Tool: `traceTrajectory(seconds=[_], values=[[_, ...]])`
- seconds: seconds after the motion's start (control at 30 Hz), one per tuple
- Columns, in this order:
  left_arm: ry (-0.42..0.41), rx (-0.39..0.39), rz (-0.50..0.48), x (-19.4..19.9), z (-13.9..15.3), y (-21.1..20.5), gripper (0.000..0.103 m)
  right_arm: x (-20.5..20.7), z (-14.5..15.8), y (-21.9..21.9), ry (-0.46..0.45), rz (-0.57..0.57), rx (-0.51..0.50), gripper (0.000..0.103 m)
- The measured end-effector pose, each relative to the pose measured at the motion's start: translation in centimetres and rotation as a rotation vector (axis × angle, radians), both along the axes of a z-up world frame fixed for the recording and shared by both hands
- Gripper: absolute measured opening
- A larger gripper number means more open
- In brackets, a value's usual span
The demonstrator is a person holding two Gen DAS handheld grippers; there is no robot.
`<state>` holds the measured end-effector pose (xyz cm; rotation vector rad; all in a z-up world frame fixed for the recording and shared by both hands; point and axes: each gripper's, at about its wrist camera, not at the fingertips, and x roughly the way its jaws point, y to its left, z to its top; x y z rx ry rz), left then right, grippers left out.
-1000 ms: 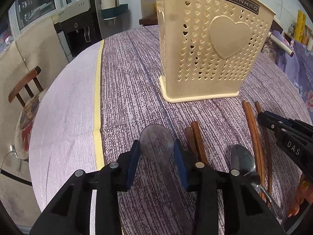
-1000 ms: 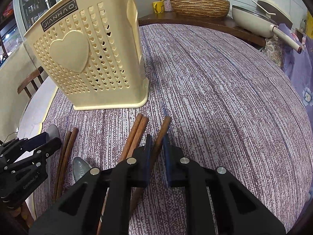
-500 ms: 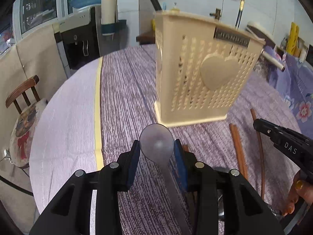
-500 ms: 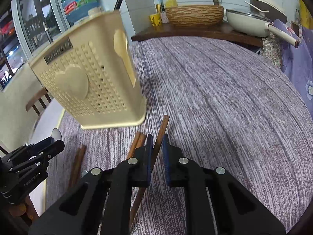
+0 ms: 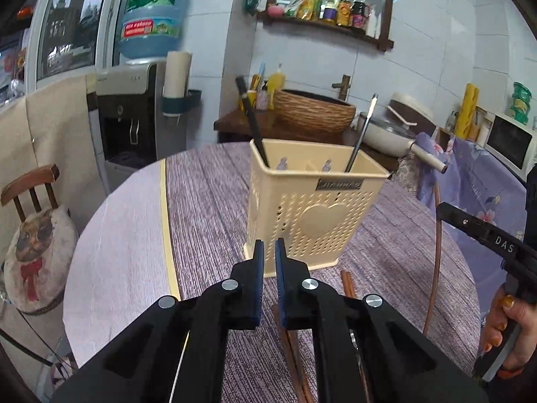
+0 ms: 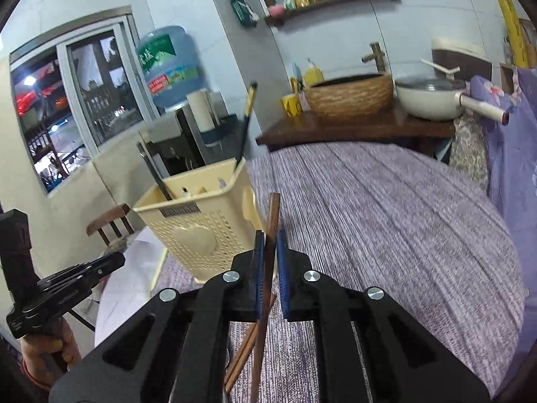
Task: Organize utensils
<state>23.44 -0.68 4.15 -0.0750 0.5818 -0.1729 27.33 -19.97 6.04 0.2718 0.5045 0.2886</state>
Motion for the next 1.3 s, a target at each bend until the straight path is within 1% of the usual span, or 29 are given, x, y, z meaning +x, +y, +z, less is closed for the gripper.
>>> traceTrajectory(seconds=[0.1, 0.3, 0.37, 0.4, 0.43, 0.5, 0.53, 0.57, 0.63, 0.77, 0.83, 0.9, 1.0, 1.17, 1.23, 1.3], values=[[-0.017, 0.014, 0.0, -0.1, 0.4, 0.0, 0.008, -0.9, 1.3, -0.1, -0.03, 0.009, -0.011, 0.008], [0.022, 0.002, 0.023, 0.6, -0.3, 0.7, 0.008, -1.3, 1.9, -0.8, -0.033, 0.004, -0.004, 0.008], [0.042, 0.006, 0.014, 0.9, -0.8, 0.5, 0.014, -1.3, 1.8, -0.8, -0.03, 0.001, -0.001, 0.008], [0.051, 0.01, 0.012, 1.2, -1.1, 0.3, 0.023, -1.3, 1.8, -0.8, -0.031, -0.001, 0.001, 0.008], [0.059, 0.014, 0.008, 1.3, -1.3, 0.2, 0.029, -1.2, 1.7, -0.9, -0.031, 0.0, 0.001, 0.008], [0.089, 0.017, -0.01, 1.7, -1.9, -0.2, 0.035, -1.3, 1.8, -0.9, -0.033, 0.002, -0.001, 0.008], [0.099, 0.01, -0.023, 1.9, -2.2, -0.4, 0.041, -1.4, 1.8, -0.8, -0.035, 0.003, -0.005, 0.008], [0.108, 0.008, -0.043, 2.1, -2.5, -0.7, 0.044, -1.4, 1.8, -0.7, -0.037, 0.005, -0.008, 0.008], [0.128, 0.028, -0.085, 2.5, -3.2, -1.9, 0.053, -1.5, 1.8, -0.7, -0.036, 0.006, -0.005, 0.008], [0.181, 0.114, -0.191, 3.7, -5.2, -5.4, 0.054, -1.7, 1.8, -0.8, -0.037, -0.001, 0.006, 0.008], [0.208, 0.17, -0.222, 4.5, -6.3, -6.7, 0.054, -1.9, 1.9, -0.8, -0.039, -0.002, 0.006, 0.008], [0.236, 0.216, -0.23, 5.5, -7.5, -7.5, 0.054, -2.1, 1.9, -0.8, -0.043, -0.002, 0.007, 0.008], [0.28, 0.234, -0.243, 6.5, -8.6, -7.9, 0.054, -2.3, 2.0, -0.8, -0.048, -0.004, 0.005, 0.008], [0.303, 0.287, -0.272, 6.8, -9.6, -9.2, 0.054, -2.3, 2.0, -1.0, -0.051, -0.007, 0.013, 0.008], [0.32, 0.296, -0.269, 7.2, -9.8, -9.3, 0.048, -2.4, 2.0, -0.9, -0.054, -0.007, 0.017, 0.008], [0.335, 0.3, -0.267, 7.6, -10.1, -9.4, 0.046, -2.6, 2.1, -0.9, -0.056, -0.008, 0.02, 0.008]])
